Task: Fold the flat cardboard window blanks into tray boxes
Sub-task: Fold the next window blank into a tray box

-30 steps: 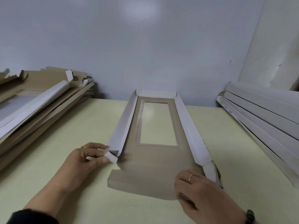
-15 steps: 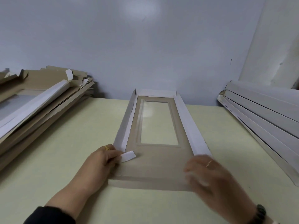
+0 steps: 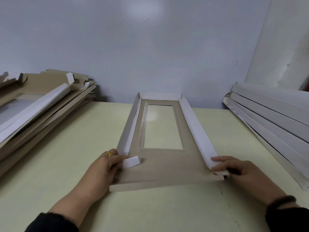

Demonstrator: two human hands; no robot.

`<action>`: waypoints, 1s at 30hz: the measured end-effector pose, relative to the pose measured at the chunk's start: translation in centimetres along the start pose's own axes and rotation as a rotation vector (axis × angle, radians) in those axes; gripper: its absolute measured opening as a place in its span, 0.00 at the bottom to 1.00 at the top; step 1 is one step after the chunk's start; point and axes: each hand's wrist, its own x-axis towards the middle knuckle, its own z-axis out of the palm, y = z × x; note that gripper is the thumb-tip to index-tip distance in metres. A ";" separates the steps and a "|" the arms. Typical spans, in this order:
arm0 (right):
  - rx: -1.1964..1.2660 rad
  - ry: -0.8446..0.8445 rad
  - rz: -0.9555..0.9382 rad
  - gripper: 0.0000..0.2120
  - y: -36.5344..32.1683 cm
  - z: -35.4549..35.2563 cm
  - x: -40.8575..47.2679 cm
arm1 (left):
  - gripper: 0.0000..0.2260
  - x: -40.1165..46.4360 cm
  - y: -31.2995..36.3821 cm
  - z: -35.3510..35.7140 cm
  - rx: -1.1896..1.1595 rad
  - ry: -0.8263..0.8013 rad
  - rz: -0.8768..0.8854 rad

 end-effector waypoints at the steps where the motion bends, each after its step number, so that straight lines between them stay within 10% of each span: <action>1: 0.050 -0.015 0.028 0.17 0.0 -0.3 -0.1 | 0.24 0.0 -0.1 0.0 -0.023 0.000 -0.008; 11: 0.321 0.042 0.139 0.12 0.5 -0.9 -0.3 | 0.21 -0.1 0.0 -0.3 -0.095 0.023 -0.003; 25: -0.701 0.315 -0.596 0.09 -0.6 2.7 0.2 | 0.20 -0.8 0.3 -0.3 0.063 0.106 0.099; 30: -0.707 0.171 -0.604 0.29 -0.7 1.7 -1.1 | 0.21 -1.7 -0.5 -1.1 0.154 0.075 0.238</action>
